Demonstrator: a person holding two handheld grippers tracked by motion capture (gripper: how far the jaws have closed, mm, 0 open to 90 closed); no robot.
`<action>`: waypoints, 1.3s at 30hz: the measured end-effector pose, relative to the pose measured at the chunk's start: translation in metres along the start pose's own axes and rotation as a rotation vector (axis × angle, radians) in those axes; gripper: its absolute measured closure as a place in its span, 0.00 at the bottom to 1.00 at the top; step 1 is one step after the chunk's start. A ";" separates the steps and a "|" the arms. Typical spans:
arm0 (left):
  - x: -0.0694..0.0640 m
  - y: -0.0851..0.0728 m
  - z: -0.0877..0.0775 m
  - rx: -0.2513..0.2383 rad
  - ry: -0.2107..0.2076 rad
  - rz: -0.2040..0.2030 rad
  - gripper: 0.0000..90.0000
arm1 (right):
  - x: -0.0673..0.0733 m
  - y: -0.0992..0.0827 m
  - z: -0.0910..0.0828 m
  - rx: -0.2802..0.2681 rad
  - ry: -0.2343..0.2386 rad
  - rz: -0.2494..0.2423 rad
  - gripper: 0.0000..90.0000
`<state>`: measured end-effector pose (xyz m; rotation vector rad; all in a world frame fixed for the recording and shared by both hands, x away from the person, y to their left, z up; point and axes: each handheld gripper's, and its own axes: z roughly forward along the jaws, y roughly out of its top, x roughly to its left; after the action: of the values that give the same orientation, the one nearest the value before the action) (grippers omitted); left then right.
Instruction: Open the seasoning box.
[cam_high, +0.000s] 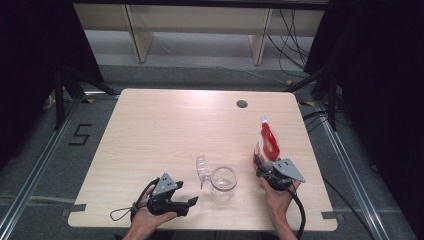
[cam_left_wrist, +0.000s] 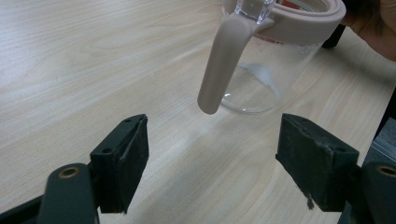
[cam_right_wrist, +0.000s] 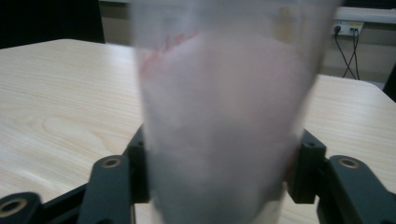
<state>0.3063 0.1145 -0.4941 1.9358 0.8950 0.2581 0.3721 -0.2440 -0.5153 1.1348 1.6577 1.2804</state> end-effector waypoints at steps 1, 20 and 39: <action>0.000 0.000 0.000 0.000 -0.001 -0.001 0.28 | -0.002 0.000 0.001 0.003 0.007 -0.014 0.50; 0.000 0.000 0.003 -0.010 -0.006 -0.005 0.28 | -0.012 -0.001 0.002 -0.024 0.081 -0.039 0.52; 0.001 0.001 0.002 -0.001 -0.007 0.001 0.28 | -0.017 0.000 0.006 -0.033 0.110 -0.042 0.52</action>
<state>0.3087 0.1137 -0.4949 1.9352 0.8890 0.2527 0.3832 -0.2577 -0.5159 1.0211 1.7244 1.3596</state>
